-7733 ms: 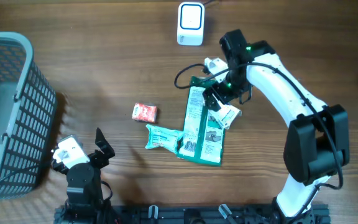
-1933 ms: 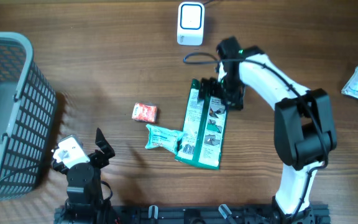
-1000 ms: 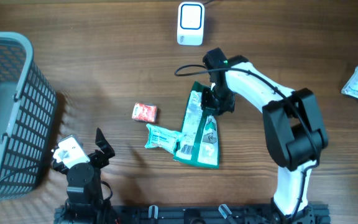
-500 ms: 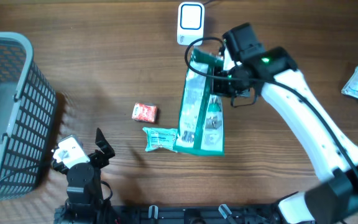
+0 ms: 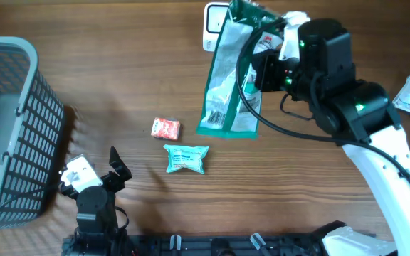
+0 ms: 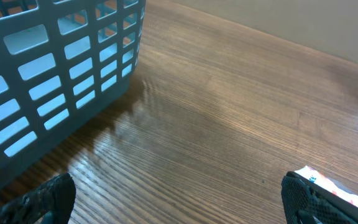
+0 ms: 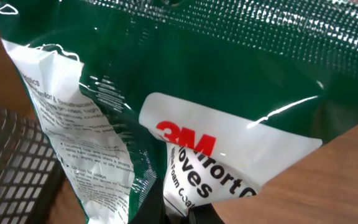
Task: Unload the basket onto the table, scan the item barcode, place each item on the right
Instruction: 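Lift the green packet and wave it over the scanner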
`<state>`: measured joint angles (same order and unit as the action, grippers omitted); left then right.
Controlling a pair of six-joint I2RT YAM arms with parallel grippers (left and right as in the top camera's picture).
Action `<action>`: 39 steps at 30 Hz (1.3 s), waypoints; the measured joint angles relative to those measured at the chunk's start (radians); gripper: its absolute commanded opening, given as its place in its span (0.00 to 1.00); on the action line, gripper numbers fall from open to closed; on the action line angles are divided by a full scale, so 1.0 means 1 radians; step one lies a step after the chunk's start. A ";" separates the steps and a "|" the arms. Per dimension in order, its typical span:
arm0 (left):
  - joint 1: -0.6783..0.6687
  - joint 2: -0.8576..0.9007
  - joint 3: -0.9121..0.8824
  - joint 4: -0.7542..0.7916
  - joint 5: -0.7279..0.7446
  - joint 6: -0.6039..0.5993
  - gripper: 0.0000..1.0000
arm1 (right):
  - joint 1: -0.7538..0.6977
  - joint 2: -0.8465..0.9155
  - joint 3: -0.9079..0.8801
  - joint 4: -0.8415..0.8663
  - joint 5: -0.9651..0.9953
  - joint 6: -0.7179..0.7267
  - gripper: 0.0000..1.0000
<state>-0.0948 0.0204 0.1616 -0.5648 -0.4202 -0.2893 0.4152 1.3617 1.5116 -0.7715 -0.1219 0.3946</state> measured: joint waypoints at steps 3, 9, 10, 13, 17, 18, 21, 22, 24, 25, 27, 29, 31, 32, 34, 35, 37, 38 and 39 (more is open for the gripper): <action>0.000 0.000 0.000 0.000 0.000 0.000 1.00 | 0.000 -0.005 0.000 -0.001 0.019 -0.002 0.04; 0.000 0.000 0.000 0.000 0.000 0.000 1.00 | 0.000 -0.005 0.000 0.006 0.047 -0.013 0.04; 0.000 0.000 0.000 0.000 0.000 0.000 1.00 | 0.000 -0.005 0.000 0.025 0.058 -0.024 0.04; 0.000 0.000 0.000 0.000 0.000 0.000 1.00 | 0.000 -0.005 0.000 0.093 0.095 -0.063 0.04; 0.000 0.000 0.000 0.000 0.000 0.000 1.00 | 0.000 -0.005 0.000 0.137 0.101 -0.082 0.04; 0.000 0.000 0.000 0.000 0.000 0.000 1.00 | 0.000 -0.005 0.000 0.150 0.100 -0.082 0.04; 0.000 0.000 0.000 0.000 0.000 0.000 1.00 | 0.000 -0.005 0.000 0.220 0.100 -0.105 0.05; 0.000 0.000 0.000 -0.001 0.000 0.000 1.00 | 0.000 -0.005 0.000 0.253 0.100 -0.130 0.04; 0.000 0.000 0.000 0.000 0.000 0.000 1.00 | 0.000 -0.003 -0.002 0.357 0.109 -0.206 0.05; 0.000 0.000 0.000 0.000 0.000 0.000 1.00 | 0.002 -0.002 -0.002 0.412 0.127 -0.253 0.05; 0.000 0.000 0.000 0.000 0.000 0.000 1.00 | 0.010 0.010 -0.004 0.520 0.186 -0.337 0.05; 0.000 0.000 0.000 0.000 0.000 0.000 1.00 | 0.031 0.051 -0.004 0.626 0.288 -0.402 0.05; 0.000 0.000 0.000 -0.001 0.000 0.000 1.00 | 0.055 0.097 -0.006 0.700 0.378 -0.451 0.05; 0.000 0.000 0.000 0.000 0.000 0.000 1.00 | 0.073 0.131 -0.008 0.776 0.444 -0.481 0.05; 0.000 0.000 0.000 -0.001 0.000 0.000 1.00 | 0.108 0.205 -0.011 0.903 0.556 -0.549 0.04; 0.000 0.000 0.000 -0.001 0.000 0.000 1.00 | 0.124 0.242 -0.013 0.967 0.607 -0.589 0.05; 0.000 0.000 0.000 0.000 0.000 0.000 1.00 | 0.150 0.316 -0.019 1.117 0.698 -0.669 0.04; 0.000 0.000 0.000 -0.001 0.000 0.000 1.00 | 0.163 0.367 -0.021 1.241 0.754 -0.721 0.04; 0.000 0.000 0.000 0.000 0.000 0.000 1.00 | 0.171 0.407 -0.023 1.343 0.787 -0.761 0.04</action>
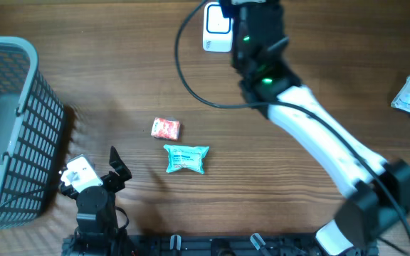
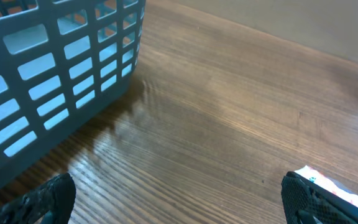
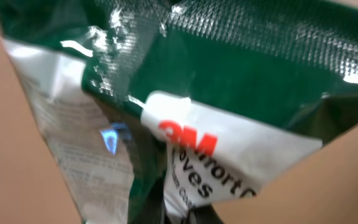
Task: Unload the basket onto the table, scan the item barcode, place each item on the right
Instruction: 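Lift the green packet and wave it over the scanner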
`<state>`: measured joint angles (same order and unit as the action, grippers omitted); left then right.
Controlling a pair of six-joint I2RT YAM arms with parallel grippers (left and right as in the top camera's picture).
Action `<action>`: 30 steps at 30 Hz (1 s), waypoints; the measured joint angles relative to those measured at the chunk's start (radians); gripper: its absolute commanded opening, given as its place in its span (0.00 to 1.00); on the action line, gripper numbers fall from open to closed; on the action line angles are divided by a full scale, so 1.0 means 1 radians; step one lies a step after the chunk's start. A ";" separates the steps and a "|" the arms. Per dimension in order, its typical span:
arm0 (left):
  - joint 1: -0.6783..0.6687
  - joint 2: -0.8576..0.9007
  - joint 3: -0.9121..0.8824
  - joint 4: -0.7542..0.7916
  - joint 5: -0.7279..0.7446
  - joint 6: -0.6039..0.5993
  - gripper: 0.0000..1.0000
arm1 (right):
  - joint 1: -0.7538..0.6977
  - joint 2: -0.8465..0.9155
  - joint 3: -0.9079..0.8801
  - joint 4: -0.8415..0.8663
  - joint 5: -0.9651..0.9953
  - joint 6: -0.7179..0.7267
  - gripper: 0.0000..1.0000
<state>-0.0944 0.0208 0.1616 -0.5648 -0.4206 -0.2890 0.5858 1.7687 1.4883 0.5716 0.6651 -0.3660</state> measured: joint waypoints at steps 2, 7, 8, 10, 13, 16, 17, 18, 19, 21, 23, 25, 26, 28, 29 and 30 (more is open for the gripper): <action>0.000 0.000 0.000 -0.001 0.001 0.000 1.00 | 0.007 0.060 -0.003 0.138 0.041 -0.056 0.05; 0.000 0.000 0.000 -0.001 0.000 0.000 1.00 | 0.006 0.216 0.000 0.375 0.048 -0.217 0.05; 0.000 0.000 0.000 0.000 0.000 0.000 1.00 | 0.008 0.260 0.000 0.405 0.046 -0.256 0.05; 0.000 0.000 0.000 0.000 0.000 0.000 1.00 | 0.014 0.354 0.000 0.499 0.041 -0.343 0.05; 0.000 0.000 0.000 0.000 0.001 0.000 1.00 | 0.034 0.459 -0.002 0.617 0.026 -0.451 0.05; 0.000 0.000 0.000 0.000 0.001 0.000 1.00 | 0.047 0.500 -0.001 0.655 0.006 -0.501 0.04; 0.000 0.000 0.000 0.000 0.001 0.000 1.00 | 0.049 0.512 -0.001 0.658 0.003 -0.512 0.05; 0.000 0.000 0.000 0.000 0.001 0.000 1.00 | 0.049 0.523 -0.001 0.658 -0.001 -0.519 0.05; 0.000 0.000 0.000 0.000 0.001 0.000 1.00 | 0.049 0.533 -0.001 0.658 -0.003 -0.526 0.05; 0.000 0.000 0.000 0.000 0.000 0.000 1.00 | 0.049 0.545 -0.001 0.653 -0.003 -0.531 0.05; 0.000 0.000 0.000 0.000 0.001 0.000 1.00 | 0.053 0.554 -0.001 0.639 -0.003 -0.534 0.05; 0.000 0.000 0.000 0.000 0.000 0.000 1.00 | 0.065 0.563 -0.001 0.610 -0.004 -0.538 0.05; 0.000 0.000 0.000 0.000 0.001 0.000 1.00 | 0.072 0.568 -0.001 0.594 -0.004 -0.539 0.05; 0.000 0.000 0.000 0.000 0.001 0.000 1.00 | 0.094 0.587 -0.001 0.547 -0.006 -0.540 0.05; 0.000 0.000 0.000 0.000 0.001 0.000 1.00 | 0.102 0.595 -0.001 0.530 -0.006 -0.540 0.05; 0.000 0.000 0.000 0.000 0.001 0.000 1.00 | 0.112 0.603 -0.001 0.517 -0.006 -0.537 0.05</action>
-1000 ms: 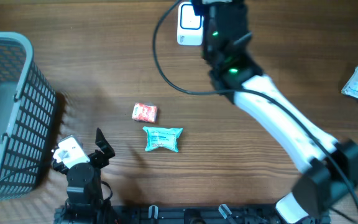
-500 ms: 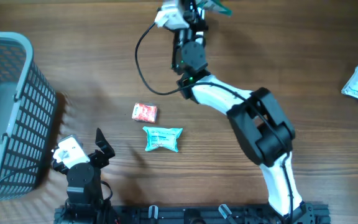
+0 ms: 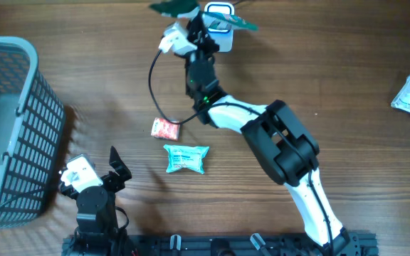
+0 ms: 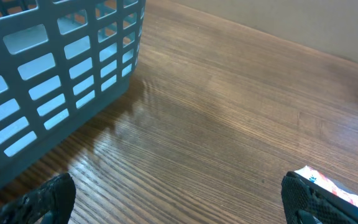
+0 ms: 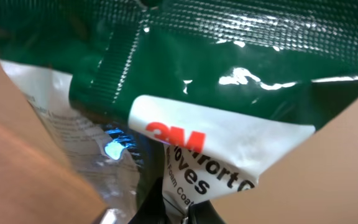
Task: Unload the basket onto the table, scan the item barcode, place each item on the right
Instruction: 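Lift the green packet and wave it over the scanner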
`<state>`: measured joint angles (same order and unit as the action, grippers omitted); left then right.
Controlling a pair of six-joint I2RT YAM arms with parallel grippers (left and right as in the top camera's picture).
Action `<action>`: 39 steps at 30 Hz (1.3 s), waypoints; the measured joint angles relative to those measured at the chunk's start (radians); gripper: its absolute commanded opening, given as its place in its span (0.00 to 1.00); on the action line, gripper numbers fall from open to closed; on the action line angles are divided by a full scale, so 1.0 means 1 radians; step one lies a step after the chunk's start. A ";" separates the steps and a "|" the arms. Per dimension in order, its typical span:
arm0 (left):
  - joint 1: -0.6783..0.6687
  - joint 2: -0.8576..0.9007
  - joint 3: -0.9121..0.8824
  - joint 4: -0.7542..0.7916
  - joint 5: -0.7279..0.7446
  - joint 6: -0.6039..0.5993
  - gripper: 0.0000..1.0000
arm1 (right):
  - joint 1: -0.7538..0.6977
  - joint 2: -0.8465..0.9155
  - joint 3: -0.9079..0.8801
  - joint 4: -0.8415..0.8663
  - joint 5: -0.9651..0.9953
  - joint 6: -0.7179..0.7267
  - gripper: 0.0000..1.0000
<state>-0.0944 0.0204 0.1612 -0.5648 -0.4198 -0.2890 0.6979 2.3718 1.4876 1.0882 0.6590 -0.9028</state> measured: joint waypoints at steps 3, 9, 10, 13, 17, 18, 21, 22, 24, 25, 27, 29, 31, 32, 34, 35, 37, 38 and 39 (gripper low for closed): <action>0.000 0.000 0.000 0.000 0.000 0.000 1.00 | 0.021 0.017 0.000 -0.023 0.000 0.010 0.05; 0.000 0.000 0.000 0.000 0.000 0.000 1.00 | 0.026 0.020 0.000 -0.129 0.000 0.048 0.05; 0.000 0.000 0.000 0.000 0.000 0.000 1.00 | 0.026 0.020 0.000 -0.135 0.000 0.056 0.05; 0.000 0.000 0.000 0.000 0.000 0.000 1.00 | 0.027 0.020 0.000 -0.163 0.000 0.080 0.05; 0.000 0.000 0.000 0.000 0.000 0.000 1.00 | 0.031 0.020 0.000 -0.243 0.002 0.147 0.05; 0.000 0.000 0.000 0.000 0.000 0.000 1.00 | 0.032 0.021 0.000 -0.260 0.005 0.172 0.04; 0.000 0.000 0.000 0.000 0.000 0.000 1.00 | 0.035 0.021 0.000 -0.295 0.034 0.285 0.04; 0.000 0.000 0.000 0.000 0.000 0.000 1.00 | 0.035 0.021 0.000 -0.301 0.045 0.315 0.04; 0.000 0.000 0.000 0.000 0.000 0.000 1.00 | 0.035 0.021 0.000 -0.318 0.070 0.397 0.04; 0.000 0.000 0.000 0.000 0.000 0.000 1.00 | 0.035 0.020 0.000 -0.325 0.078 0.431 0.04; 0.000 0.000 0.000 0.000 0.000 0.000 1.00 | 0.035 0.021 0.000 -0.336 0.085 0.465 0.04; 0.000 0.000 0.000 0.000 0.000 0.000 1.00 | 0.035 0.021 0.000 -0.346 0.089 0.500 0.04; 0.000 0.000 0.000 0.000 0.000 0.000 1.00 | 0.035 0.021 0.000 -0.345 0.093 0.517 0.04; 0.000 0.000 0.000 0.000 0.000 0.000 1.00 | 0.035 0.021 0.000 -0.346 0.094 0.521 0.04; 0.000 0.000 0.000 0.000 0.000 0.000 1.00 | 0.035 0.021 0.000 -0.346 0.095 0.525 0.04; 0.000 0.000 0.000 0.000 0.000 0.000 1.00 | 0.035 0.020 0.000 -0.346 0.104 0.533 0.05; 0.000 0.000 0.000 0.000 0.000 0.000 1.00 | 0.035 0.021 0.000 -0.345 0.121 0.539 0.04; 0.000 0.000 0.000 0.000 0.000 0.000 1.00 | 0.035 0.021 0.000 -0.345 0.136 0.540 0.04; 0.000 0.000 0.000 0.000 0.000 0.000 1.00 | 0.035 0.021 0.000 -0.345 0.153 0.540 0.04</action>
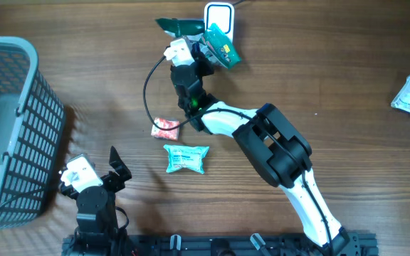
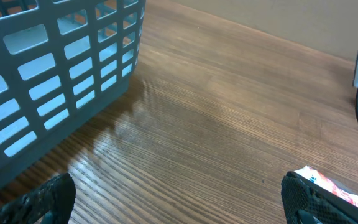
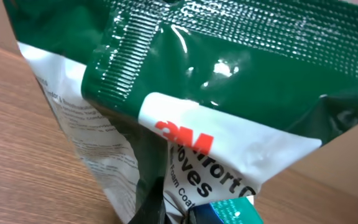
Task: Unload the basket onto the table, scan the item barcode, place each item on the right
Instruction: 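Lift the green packet and wave it over the scanner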
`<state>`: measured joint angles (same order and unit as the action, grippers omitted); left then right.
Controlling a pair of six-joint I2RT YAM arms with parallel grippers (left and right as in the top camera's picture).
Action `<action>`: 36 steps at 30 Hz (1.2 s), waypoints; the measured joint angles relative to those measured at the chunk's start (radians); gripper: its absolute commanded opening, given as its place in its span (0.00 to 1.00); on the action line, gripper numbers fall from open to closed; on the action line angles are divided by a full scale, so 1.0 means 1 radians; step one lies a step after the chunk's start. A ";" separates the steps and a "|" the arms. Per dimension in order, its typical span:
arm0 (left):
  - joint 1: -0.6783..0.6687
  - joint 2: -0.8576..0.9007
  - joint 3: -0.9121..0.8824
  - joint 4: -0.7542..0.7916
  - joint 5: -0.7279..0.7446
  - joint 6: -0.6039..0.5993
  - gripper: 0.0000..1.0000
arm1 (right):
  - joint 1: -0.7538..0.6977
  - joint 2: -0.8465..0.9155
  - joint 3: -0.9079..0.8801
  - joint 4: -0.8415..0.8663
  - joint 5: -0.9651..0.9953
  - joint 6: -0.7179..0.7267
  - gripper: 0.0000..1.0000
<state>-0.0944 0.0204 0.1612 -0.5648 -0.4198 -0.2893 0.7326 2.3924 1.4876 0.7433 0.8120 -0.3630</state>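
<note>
A green and white 3M glove bag [image 3: 216, 93] fills the right wrist view, and my right gripper [image 3: 178, 214] is shut on its lower edge. From overhead the bag [image 1: 223, 48] shows as green pieces around the right gripper [image 1: 191, 51], just left of and below the white scanner [image 1: 219, 14] at the table's far edge. No barcode shows on the bag. My left gripper [image 2: 179, 205] rests open near the front left with nothing between its fingers [image 2: 53, 198].
A grey mesh basket [image 1: 20, 107] stands at the left, close to the left gripper. A red packet [image 1: 165, 128] and a teal packet [image 1: 186, 158] lie mid-table. White packets sit at the right edge. A black cable loops from the right wrist.
The right gripper and the bag have come slightly down and left from over the scanner. The blue glow on the bag is gone, and wood grain now shows behind it. The left arm is unmoved.
The right gripper first held the bag hanging to the right of the scanner. Then the arm reached over the scanner, with a blue light on the bag. The bag was still lit over the scanner afterwards, and now sits beside it, unlit.
</note>
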 measured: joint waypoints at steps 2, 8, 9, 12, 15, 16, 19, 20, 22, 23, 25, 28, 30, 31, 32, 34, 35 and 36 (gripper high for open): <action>0.000 0.000 0.000 0.000 0.000 0.000 1.00 | 0.000 0.000 0.000 0.000 0.035 0.001 0.04; 0.000 0.000 0.000 0.000 0.000 0.000 1.00 | 0.004 0.000 0.000 -0.096 0.109 0.002 0.04; 0.000 0.000 0.000 0.000 0.000 0.000 1.00 | 0.006 0.000 0.000 -0.132 0.115 0.003 0.04; 0.000 0.000 0.000 0.000 0.000 0.000 1.00 | 0.021 0.000 0.000 -0.178 0.117 0.007 0.04; 0.000 0.000 0.000 0.000 0.000 0.000 1.00 | 0.043 0.000 0.000 -0.187 0.118 0.007 0.04; 0.000 0.000 0.000 0.000 0.000 0.000 1.00 | 0.050 0.000 0.000 -0.188 0.123 0.007 0.04; 0.000 0.000 0.000 0.000 0.000 0.000 1.00 | 0.063 -0.009 0.000 -0.196 0.135 0.007 0.04; 0.000 0.000 0.000 0.000 0.000 0.000 1.00 | 0.067 -0.019 0.000 -0.200 0.138 0.007 0.04; 0.000 0.000 0.000 0.000 0.000 0.000 1.00 | 0.071 -0.056 0.000 -0.204 0.144 0.007 0.04; 0.000 0.000 0.000 0.000 0.000 0.000 1.00 | 0.072 -0.085 0.000 -0.204 0.151 0.007 0.04; 0.000 0.000 0.000 0.000 0.000 0.000 1.00 | 0.072 -0.146 0.000 -0.204 0.163 0.007 0.04; 0.000 0.000 0.000 0.000 0.000 0.000 1.00 | 0.072 -0.251 0.000 -0.197 0.177 0.007 0.04; 0.000 0.000 0.000 0.000 0.000 0.000 1.00 | 0.072 -0.311 0.000 -0.194 0.179 0.007 0.04; 0.000 0.000 0.000 0.000 0.000 0.000 1.00 | 0.072 -0.338 0.000 -0.189 0.179 0.006 0.04; 0.000 0.000 0.000 0.000 0.000 0.000 1.00 | 0.070 -0.357 0.000 -0.184 0.177 0.003 0.04; 0.000 0.000 0.000 0.000 0.000 0.000 1.00 | 0.067 -0.372 0.000 -0.176 0.174 -0.005 0.04; 0.000 0.000 0.000 0.000 0.000 0.000 1.00 | 0.064 -0.373 0.000 -0.176 0.172 -0.009 0.04; 0.000 0.000 0.000 0.000 0.000 0.000 1.00 | 0.060 -0.373 0.000 -0.178 0.169 -0.009 0.04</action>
<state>-0.0944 0.0204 0.1612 -0.5648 -0.4198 -0.2890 0.7925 2.0197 1.4876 0.5655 0.9806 -0.3721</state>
